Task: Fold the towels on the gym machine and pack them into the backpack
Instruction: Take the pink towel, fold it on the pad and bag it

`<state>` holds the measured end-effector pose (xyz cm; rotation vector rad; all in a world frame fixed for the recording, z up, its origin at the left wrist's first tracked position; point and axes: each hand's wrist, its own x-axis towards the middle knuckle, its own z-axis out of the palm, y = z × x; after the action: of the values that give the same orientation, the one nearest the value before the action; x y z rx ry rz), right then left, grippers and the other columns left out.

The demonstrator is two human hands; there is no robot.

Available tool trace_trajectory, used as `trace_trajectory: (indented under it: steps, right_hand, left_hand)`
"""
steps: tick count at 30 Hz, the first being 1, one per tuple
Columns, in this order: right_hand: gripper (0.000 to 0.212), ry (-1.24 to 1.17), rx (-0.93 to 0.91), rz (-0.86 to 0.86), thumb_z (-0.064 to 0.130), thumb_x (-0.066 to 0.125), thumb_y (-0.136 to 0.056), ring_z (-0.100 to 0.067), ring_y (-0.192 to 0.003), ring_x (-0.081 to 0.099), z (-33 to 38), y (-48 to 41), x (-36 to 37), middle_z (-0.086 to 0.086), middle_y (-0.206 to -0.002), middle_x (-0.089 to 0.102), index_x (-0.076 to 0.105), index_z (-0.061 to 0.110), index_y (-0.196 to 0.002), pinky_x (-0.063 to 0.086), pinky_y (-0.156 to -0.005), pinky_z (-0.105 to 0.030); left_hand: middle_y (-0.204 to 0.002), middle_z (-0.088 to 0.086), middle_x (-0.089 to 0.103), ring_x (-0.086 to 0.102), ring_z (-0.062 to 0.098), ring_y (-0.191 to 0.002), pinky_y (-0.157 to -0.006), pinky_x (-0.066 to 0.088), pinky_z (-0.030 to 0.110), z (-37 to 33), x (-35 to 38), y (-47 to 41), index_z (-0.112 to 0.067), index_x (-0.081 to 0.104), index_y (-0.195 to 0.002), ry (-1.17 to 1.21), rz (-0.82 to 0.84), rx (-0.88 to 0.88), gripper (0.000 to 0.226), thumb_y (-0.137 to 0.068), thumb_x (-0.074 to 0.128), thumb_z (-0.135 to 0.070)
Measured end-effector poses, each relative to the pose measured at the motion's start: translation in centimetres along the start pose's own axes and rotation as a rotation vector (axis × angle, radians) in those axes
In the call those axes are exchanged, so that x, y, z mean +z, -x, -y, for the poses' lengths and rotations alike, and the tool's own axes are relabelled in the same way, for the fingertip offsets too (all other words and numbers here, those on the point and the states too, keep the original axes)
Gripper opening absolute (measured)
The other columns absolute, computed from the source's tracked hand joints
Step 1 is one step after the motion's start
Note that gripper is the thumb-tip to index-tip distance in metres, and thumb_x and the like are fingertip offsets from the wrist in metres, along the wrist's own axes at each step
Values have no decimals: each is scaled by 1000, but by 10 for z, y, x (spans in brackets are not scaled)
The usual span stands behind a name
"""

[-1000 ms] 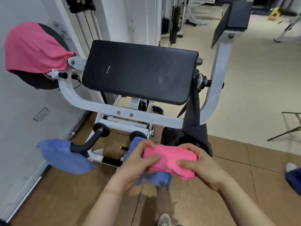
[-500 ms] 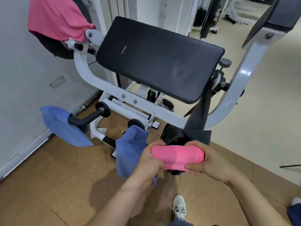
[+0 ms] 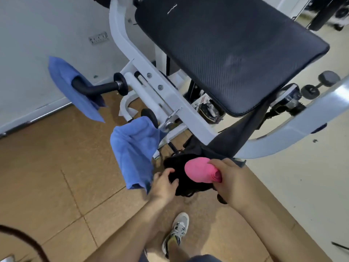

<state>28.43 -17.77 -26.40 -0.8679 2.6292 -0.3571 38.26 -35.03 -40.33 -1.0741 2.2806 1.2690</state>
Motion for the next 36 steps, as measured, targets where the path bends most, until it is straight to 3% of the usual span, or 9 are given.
trace_trajectory:
  steps: [3,6,11,16,21,25,29,33,36]
  right_hand:
    - [52,49,-15,35,16,58,-88,-17,-91,61,1,-7,9,7,-113,55,50,32,-137,39,-61,-15]
    - [48,52,-58,76,13,60,-84,-21,-80,61,1,-9,21,5,-104,51,56,30,-129,52,-63,-33]
    - [47,120,-65,65,13,65,-81,-22,-74,59,-5,-11,26,3,-100,50,56,27,-124,50,-59,-32]
    - [45,218,-66,14,12,72,-72,-23,-57,50,5,-14,29,0,-89,48,61,26,-113,34,-49,-29]
    - [42,299,-57,-23,12,80,-65,-21,-47,41,0,-16,35,-1,-82,48,64,24,-102,27,-46,-27]
    - [36,318,-39,15,21,61,-89,-22,-64,43,-3,-13,28,-1,-101,48,54,26,-123,27,-60,-27]
    - [40,231,-52,42,21,54,-94,-16,-77,47,-2,-8,18,3,-107,43,48,28,-132,29,-64,-22]
    - [43,181,-75,82,18,57,-92,-15,-84,50,-5,-2,8,4,-111,44,49,28,-133,34,-60,-17]
    - [47,128,-89,81,18,58,-90,-17,-100,53,-3,3,-2,5,-120,46,49,31,-134,48,-77,-21]
  left_hand:
    - [-123,8,59,57,28,-113,-96,48,36,-5,15,-24,-30,55,-126,79,-32,-48,43,-85,68,-31]
    - [-121,7,65,61,28,-111,-91,49,32,-15,20,-41,-25,58,-127,99,-91,-93,41,-87,67,-23]
    - [-106,5,69,63,29,-103,-81,50,34,-35,26,-48,-15,60,-113,191,-203,-154,27,-87,66,-20]
    - [-131,19,52,54,37,-119,-92,46,39,-43,37,-50,0,38,-132,187,-149,-364,84,-77,73,-52]
    - [-136,18,49,50,33,-126,-99,39,35,-30,54,-34,0,25,-137,-178,-74,-263,63,-90,62,-20]
    - [-123,15,60,57,32,-117,-92,45,34,-17,52,-33,-4,43,-129,-62,-50,-285,46,-88,59,-16]
    - [-100,11,69,64,30,-99,-81,50,28,-15,44,-21,-13,68,-93,333,-16,-305,17,-82,55,-10]
    - [-89,5,69,64,26,-93,-73,52,28,-38,17,7,-13,70,-94,595,-11,-223,31,-81,45,1]
    - [-88,1,69,62,18,-90,-71,49,25,-64,-9,44,-18,68,-94,625,6,-74,42,-82,38,9]
